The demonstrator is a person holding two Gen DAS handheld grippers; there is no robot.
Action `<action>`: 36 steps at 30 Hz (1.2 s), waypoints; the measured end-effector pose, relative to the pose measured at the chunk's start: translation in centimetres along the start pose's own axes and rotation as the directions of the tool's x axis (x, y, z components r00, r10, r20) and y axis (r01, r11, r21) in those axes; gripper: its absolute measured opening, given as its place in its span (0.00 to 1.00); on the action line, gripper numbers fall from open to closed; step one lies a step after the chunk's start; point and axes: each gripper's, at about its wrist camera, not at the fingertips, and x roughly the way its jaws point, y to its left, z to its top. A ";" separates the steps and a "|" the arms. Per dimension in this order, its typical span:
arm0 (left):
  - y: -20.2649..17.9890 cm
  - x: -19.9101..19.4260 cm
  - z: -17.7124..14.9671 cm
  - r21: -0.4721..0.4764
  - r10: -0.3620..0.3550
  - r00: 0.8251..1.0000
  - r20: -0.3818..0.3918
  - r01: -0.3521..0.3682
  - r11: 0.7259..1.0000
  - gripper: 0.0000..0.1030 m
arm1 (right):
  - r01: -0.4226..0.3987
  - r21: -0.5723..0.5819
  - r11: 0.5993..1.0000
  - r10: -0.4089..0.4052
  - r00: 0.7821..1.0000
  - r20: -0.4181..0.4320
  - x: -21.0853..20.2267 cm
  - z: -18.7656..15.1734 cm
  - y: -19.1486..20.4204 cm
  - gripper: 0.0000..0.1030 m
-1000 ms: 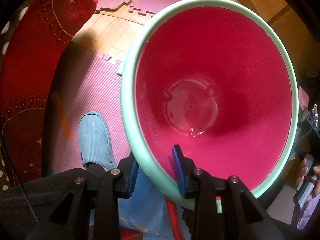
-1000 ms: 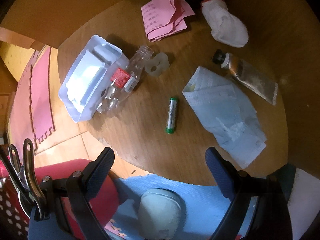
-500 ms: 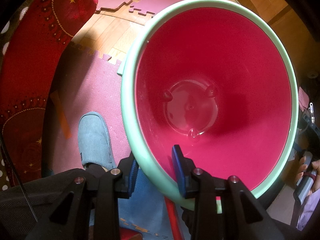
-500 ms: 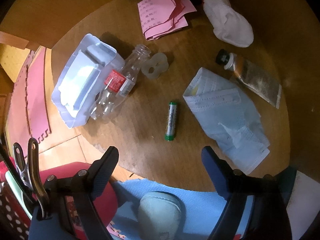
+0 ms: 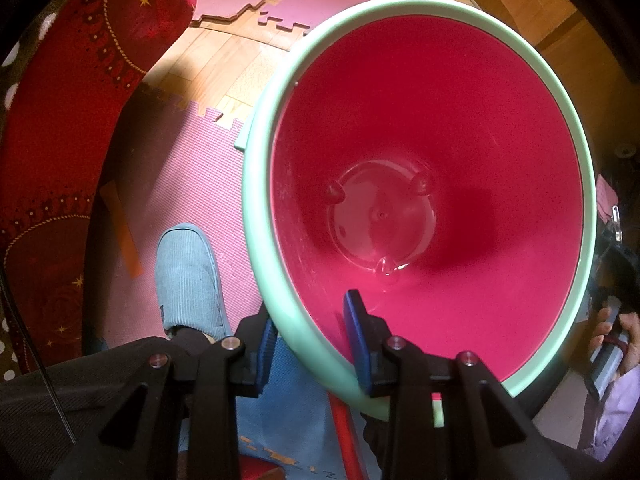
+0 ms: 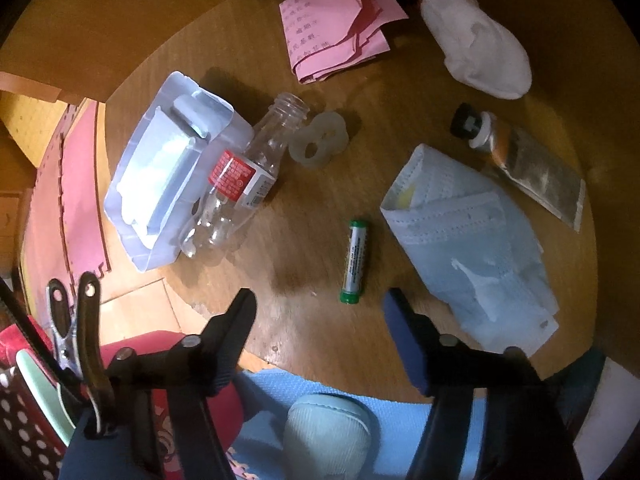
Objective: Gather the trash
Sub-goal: 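Close the right tool on the green battery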
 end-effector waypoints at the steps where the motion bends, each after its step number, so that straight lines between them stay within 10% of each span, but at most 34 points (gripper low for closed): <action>1: 0.0 0.0 0.0 0.000 0.000 1.000 0.000 0.000 1.000 0.33 | 0.006 -0.002 1.000 -0.006 1.000 0.008 -0.1 0.1 0.0 0.63; 10: 0.0 0.0 0.0 0.000 -0.001 1.000 0.000 0.001 1.000 0.33 | 0.057 -0.009 0.998 -0.056 0.998 0.033 -0.3 1.2 0.2 0.59; 24: 0.1 0.0 0.0 0.000 0.000 1.000 0.000 0.000 1.000 0.33 | 0.155 -0.024 0.988 -0.154 0.988 0.016 -0.8 2.9 -0.1 0.11; 36: 0.0 0.0 0.0 0.001 -0.002 1.000 -0.001 0.002 1.000 0.33 | 0.177 -0.072 0.982 -0.173 0.984 0.050 -2.2 2.0 0.9 0.11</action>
